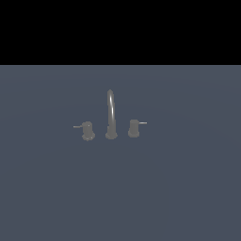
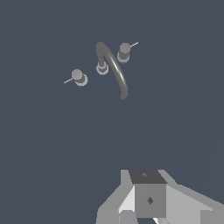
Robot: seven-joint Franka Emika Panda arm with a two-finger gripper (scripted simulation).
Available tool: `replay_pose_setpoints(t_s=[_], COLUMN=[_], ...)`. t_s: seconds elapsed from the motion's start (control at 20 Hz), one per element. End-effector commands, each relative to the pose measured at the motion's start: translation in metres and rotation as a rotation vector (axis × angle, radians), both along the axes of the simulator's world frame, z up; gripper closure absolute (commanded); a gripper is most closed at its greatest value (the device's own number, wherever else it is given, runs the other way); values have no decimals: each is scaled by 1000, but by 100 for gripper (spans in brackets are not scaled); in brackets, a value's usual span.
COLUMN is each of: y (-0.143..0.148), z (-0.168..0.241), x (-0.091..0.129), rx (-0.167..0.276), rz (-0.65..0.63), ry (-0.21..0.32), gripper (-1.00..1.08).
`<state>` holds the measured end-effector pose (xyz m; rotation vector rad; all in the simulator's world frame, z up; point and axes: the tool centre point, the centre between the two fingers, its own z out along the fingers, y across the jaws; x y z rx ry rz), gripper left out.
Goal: Turn on the faucet by rotating a designated handle.
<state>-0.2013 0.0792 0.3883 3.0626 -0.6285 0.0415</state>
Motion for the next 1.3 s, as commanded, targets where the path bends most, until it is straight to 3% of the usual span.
replay_pose_setpoints(t_s=[0.0,1.25], y=[10,80], z=[-16,-153], x=[8,105], rx=[3,26], rz=[-51,-493], ry=[0,6], gripper=[108,108])
